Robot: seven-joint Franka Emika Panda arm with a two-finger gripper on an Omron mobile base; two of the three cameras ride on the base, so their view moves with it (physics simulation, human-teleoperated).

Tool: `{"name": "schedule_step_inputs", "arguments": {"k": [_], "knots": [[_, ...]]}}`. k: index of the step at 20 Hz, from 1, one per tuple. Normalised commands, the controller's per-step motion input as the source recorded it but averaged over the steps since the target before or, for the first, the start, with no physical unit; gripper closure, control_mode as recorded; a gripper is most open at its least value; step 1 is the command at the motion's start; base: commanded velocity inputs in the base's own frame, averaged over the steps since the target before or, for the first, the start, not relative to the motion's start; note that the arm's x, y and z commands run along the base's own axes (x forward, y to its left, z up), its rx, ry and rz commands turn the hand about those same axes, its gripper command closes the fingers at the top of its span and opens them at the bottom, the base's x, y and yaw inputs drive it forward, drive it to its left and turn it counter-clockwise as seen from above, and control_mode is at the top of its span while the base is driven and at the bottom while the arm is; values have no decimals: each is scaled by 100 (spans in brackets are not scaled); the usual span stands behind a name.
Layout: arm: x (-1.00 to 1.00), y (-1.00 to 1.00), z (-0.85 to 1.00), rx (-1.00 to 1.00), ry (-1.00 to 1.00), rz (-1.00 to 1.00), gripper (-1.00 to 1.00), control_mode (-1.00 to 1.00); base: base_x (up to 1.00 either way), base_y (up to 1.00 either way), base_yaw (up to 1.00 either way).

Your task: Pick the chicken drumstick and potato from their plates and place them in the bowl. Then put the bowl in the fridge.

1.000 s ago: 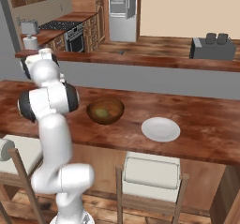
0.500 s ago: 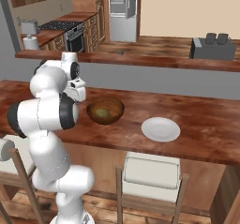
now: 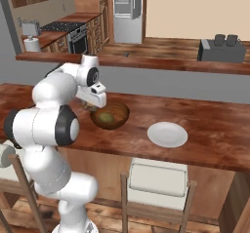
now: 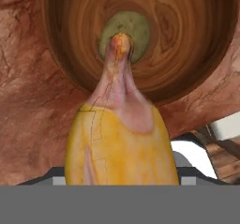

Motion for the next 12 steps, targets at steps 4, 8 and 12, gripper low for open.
{"name": "schedule_step_inputs", "arguments": {"k": [4,8,12], "knots": [[14,-47,1,0,0,17,100,-100,0,0,0],[33,-33,-7,0,0,30,100,-100,0,0,0],[31,-28,-21,0,0,34,100,-100,0,0,0]]}}
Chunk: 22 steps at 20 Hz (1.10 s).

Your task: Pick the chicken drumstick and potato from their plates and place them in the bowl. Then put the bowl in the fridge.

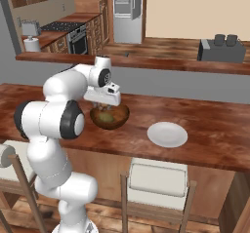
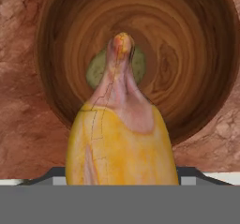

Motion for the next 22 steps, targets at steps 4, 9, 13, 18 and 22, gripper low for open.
{"name": "schedule_step_inputs", "arguments": {"k": [4,9,13,18,22], "knots": [[28,-19,-23,0,-1,33,100,-100,0,0,0],[25,-11,-29,0,-1,33,100,-100,0,0,0],[29,-16,-28,0,0,31,100,-100,0,0,0],[18,-19,-20,0,0,24,100,-100,0,0,0],[6,-33,-18,2,-4,23,100,-100,0,0,0]]}}
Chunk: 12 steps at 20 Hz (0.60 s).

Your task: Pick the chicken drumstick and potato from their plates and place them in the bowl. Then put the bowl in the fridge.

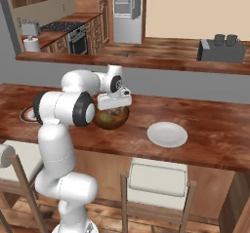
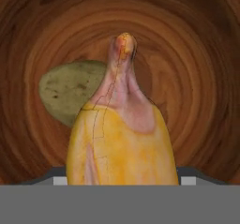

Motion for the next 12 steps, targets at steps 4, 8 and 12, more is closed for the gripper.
{"name": "schedule_step_inputs", "arguments": {"k": [4,8,12], "knots": [[3,-13,-19,4,-4,14,100,-100,0,0,0],[12,1,-31,6,-3,1,100,-100,0,0,0],[11,0,-18,3,-4,2,100,-100,0,0,0]]}}
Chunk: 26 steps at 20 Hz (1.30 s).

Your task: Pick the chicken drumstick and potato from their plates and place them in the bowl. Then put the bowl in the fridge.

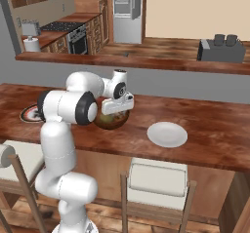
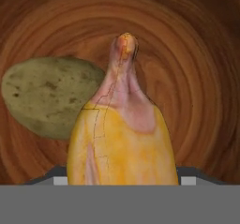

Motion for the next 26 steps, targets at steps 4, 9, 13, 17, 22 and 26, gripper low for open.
{"name": "schedule_step_inputs", "arguments": {"k": [4,9,13,17,22,26], "knots": [[5,2,-14,4,-5,2,-100,-100,0,0,0],[7,0,-6,1,-1,1,-100,-100,0,0,0],[7,0,-1,0,0,1,-100,-100,0,0,0],[3,0,4,1,0,2,-100,-100,0,0,0],[0,0,15,1,0,0,-100,-100,0,0,0],[-3,1,39,0,0,0,-100,-100,0,0,0]]}}
